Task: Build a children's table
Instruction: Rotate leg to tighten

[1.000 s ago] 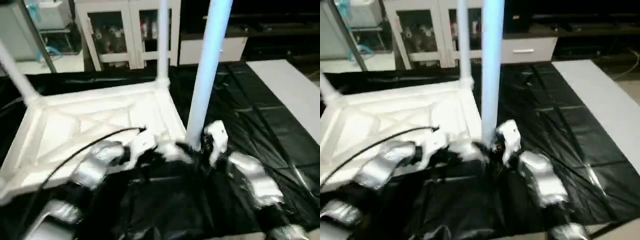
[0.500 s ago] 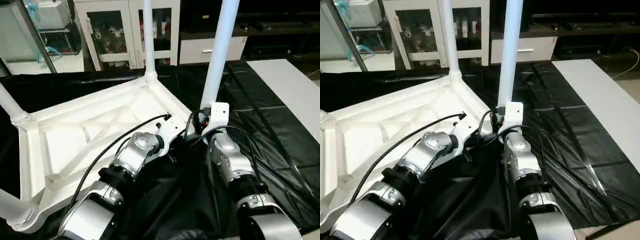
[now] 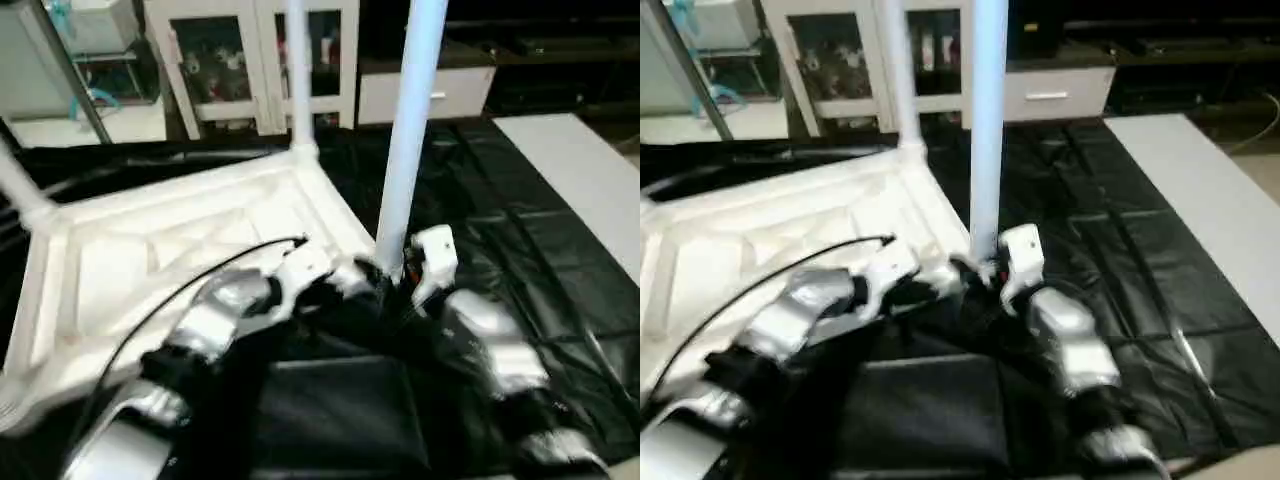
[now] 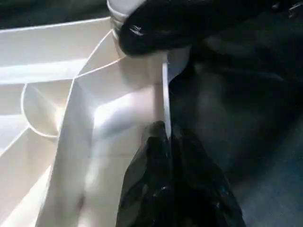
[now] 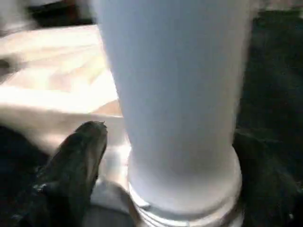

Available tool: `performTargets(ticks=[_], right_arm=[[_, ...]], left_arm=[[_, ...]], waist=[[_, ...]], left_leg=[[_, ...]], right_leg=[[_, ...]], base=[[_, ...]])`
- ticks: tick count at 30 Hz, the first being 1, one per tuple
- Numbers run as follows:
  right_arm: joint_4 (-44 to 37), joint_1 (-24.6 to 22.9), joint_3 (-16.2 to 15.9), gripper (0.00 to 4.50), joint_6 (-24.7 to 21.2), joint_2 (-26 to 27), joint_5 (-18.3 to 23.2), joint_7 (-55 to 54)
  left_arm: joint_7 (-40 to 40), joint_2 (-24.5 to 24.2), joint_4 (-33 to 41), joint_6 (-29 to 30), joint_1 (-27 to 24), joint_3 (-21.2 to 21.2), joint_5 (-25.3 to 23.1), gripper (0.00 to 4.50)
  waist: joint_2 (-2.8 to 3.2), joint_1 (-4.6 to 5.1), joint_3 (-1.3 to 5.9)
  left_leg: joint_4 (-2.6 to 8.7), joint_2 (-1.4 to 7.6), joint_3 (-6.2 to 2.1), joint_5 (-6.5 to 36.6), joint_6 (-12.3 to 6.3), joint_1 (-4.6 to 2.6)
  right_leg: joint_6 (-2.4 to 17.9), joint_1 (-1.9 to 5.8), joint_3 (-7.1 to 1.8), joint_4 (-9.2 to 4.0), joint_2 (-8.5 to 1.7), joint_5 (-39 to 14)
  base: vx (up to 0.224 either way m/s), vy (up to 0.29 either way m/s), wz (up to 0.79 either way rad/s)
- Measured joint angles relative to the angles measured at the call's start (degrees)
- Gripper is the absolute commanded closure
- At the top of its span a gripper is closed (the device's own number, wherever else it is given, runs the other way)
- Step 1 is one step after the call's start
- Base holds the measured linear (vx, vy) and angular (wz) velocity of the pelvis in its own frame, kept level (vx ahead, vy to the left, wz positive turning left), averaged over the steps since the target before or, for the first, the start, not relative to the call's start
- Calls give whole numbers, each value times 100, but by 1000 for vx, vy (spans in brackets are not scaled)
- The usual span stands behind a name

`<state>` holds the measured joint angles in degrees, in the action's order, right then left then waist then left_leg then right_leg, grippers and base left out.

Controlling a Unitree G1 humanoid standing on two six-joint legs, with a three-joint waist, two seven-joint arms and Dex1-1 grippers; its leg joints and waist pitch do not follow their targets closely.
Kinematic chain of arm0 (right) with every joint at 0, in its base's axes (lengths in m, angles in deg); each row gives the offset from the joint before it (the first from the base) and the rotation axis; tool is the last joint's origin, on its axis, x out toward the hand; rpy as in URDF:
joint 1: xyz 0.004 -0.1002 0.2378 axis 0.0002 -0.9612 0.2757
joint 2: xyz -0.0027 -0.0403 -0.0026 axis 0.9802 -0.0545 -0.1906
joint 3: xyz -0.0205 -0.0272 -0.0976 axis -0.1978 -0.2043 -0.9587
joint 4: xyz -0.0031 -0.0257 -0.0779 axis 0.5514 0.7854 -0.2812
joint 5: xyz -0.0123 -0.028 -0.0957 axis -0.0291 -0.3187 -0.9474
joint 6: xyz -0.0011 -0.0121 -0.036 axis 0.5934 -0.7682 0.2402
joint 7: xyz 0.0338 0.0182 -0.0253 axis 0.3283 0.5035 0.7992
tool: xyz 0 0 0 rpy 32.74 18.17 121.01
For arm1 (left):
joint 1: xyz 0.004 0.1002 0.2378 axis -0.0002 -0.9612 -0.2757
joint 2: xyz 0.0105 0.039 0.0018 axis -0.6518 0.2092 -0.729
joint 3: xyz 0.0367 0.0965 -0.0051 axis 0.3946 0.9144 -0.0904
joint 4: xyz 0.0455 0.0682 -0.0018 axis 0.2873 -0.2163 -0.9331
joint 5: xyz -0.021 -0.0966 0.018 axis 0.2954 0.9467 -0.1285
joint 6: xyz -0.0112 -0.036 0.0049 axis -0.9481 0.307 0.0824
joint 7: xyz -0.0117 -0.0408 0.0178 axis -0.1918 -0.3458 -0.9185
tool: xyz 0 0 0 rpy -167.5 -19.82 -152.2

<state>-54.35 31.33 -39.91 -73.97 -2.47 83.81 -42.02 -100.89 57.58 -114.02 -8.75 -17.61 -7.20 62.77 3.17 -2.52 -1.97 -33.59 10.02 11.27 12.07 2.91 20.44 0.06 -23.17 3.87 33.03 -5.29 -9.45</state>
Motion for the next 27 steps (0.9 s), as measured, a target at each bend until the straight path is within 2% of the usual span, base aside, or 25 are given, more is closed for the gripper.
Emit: performTargets(ticks=[3, 6, 9, 17, 18, 27], right_arm=[[-390, -245, -163, 37, -129, -293, 101, 619], [-594, -296, -271, 37, -160, -443, 179, 939], [-860, -462, -310, 37, -282, -594, 230, 1287], [-948, -492, -372, 37, -463, -641, 247, 1492], [-969, -504, -371, 62, -467, -643, 246, 1496], [-979, -525, -299, 137, -544, -642, 262, 1519]], left_arm=[[-492, -261, 201, -90, -100, 64, 92, 450], [-767, -319, 338, -100, -179, 148, 145, 450], [-974, -453, 590, -32, -310, 178, 248, 450], [-1090, -526, 715, 43, -391, 179, 297, 450], [-1094, -532, 736, 53, -400, 178, 298, 450], [-1190, -570, 806, 141, -428, 184, 308, 450]], waist=[[0, -67, -1], [0, -99, 0], [0, -105, -1], [1, -95, -2], [1, -94, -2], [2, -99, -1]], left_leg=[[0, 0, 1, 1, 0, 2], [-2, -2, 6, 1, 1, -1], [0, -2, 6, 2, 1, -3], [-1, -2, 5, 1, 2, -5], [0, -2, 5, 1, 2, -5], [-2, -1, 5, 1, 2, -5]], right_leg=[[2, -5, 1, 2, -1, -3], [2, -2, -3, 2, -4, -3], [2, -1, -3, 2, -4, -4], [2, -2, -3, 7, -4, -3], [2, -2, -3, 7, -4, -3], [2, -1, -2, 8, -4, -3]], base=[[0, 0, 0], [0, 0, 0], [0, 0, 0], [0, 0, 0], [0, 0, 0], [0, 0, 0]])
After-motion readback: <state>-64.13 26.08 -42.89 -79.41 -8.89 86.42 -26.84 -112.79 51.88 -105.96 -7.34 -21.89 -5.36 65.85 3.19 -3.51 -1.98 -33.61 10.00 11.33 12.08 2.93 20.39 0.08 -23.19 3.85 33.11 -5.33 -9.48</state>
